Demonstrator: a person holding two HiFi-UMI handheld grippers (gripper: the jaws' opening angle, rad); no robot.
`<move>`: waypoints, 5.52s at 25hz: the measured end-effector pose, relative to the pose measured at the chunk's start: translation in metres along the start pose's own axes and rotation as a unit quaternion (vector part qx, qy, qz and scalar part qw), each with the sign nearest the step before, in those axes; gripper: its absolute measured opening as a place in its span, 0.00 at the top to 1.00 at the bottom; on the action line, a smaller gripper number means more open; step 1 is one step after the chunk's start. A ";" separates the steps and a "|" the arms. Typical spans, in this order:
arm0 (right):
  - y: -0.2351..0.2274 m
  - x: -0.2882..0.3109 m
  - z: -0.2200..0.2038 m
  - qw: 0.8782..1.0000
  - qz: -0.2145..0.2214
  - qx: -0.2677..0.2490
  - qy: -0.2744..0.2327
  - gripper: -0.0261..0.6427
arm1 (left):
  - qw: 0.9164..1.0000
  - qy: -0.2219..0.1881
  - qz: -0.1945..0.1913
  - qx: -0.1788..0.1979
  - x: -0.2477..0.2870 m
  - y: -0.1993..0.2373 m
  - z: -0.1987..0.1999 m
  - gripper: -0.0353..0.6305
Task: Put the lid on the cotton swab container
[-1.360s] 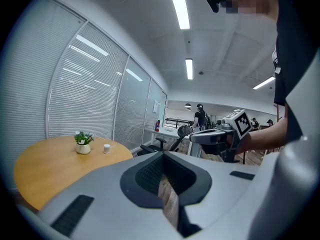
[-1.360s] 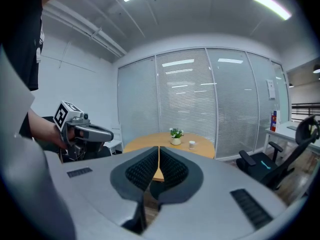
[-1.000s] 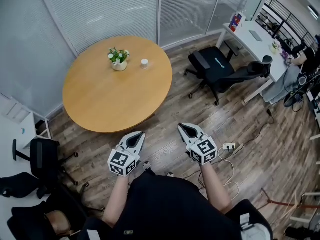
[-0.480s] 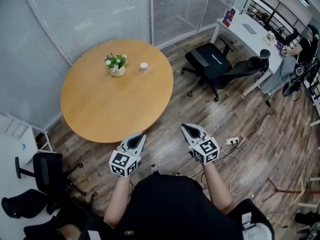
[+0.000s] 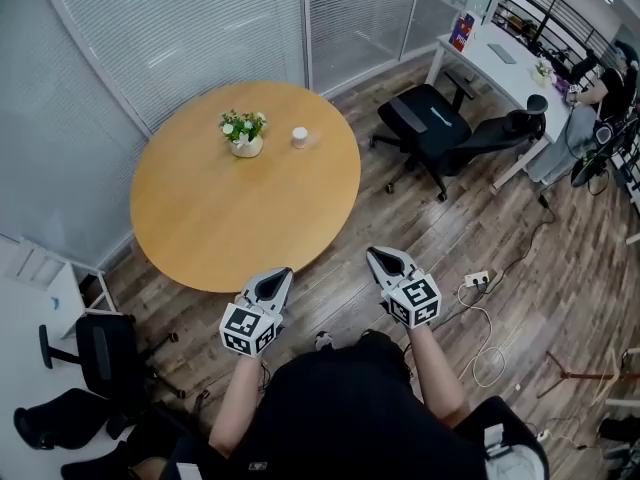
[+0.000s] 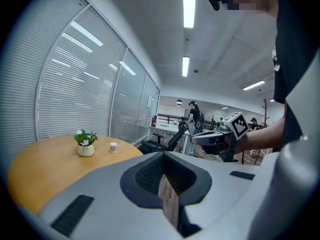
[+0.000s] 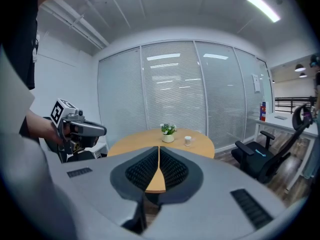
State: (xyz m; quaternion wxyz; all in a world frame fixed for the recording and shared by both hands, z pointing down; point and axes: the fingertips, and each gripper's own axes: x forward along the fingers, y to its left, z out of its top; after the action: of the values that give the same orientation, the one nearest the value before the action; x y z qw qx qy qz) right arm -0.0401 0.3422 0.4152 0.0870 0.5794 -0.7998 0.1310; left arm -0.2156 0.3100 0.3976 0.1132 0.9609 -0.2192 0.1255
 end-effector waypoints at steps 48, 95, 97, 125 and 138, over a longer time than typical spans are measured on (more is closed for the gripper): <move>-0.150 0.093 0.026 0.985 0.163 -0.043 0.028 0.95 | 0.984 -0.012 0.169 -0.045 0.122 0.022 0.038 0.94; -0.211 0.212 0.041 0.986 0.144 -0.043 0.067 0.95 | 0.990 -0.002 0.123 -0.067 0.228 0.156 0.062 0.94; -0.214 0.221 0.041 0.987 0.139 -0.042 0.073 0.95 | 0.991 0.001 0.116 -0.069 0.235 0.167 0.063 0.94; -0.214 0.306 0.038 0.982 0.160 -0.038 0.097 0.95 | 0.993 0.049 0.065 -0.082 0.294 0.229 0.051 0.94; -0.249 0.334 0.025 0.958 0.254 -0.053 0.125 0.95 | 0.981 0.055 0.152 -0.108 0.332 0.238 0.054 0.94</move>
State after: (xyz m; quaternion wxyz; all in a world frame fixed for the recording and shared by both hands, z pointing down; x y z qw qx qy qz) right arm 0.0922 -0.0409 0.5153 0.1812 0.3308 -0.9090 0.1776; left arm -0.0223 -0.0442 0.4819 0.2076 0.8902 -0.3682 0.1700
